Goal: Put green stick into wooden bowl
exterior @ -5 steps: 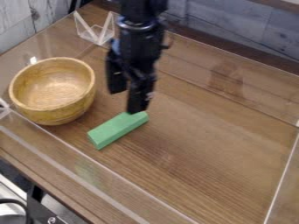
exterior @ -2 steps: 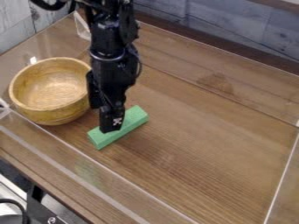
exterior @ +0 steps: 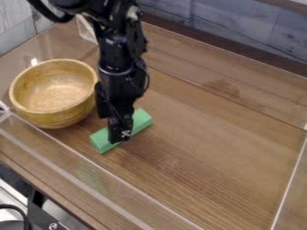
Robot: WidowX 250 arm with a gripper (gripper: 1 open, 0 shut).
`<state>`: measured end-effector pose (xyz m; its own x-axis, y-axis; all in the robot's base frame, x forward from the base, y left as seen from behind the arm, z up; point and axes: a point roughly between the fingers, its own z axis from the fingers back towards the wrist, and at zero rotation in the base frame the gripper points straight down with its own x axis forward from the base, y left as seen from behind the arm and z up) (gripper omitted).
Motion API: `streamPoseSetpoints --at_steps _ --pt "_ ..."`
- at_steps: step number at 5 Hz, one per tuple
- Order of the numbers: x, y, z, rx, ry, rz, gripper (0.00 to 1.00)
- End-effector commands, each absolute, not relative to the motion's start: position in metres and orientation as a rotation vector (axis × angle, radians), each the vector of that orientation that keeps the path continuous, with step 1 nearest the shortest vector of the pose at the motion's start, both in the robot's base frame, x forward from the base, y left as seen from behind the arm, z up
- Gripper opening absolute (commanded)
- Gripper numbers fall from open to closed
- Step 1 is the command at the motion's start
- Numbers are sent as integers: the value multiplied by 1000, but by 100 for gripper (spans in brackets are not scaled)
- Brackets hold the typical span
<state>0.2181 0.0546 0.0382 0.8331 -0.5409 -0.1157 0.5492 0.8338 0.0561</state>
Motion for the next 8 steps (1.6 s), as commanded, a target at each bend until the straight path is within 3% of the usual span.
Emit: streamPoseSetpoints --at_steps 1,3,4,8 --pt "226 54 38 104 57 -587 100" --pt "230 54 27 92 36 -590 100" --pt "232 55 25 89 24 -587 0" --pt "234 60 24 57 -16 -547 0"
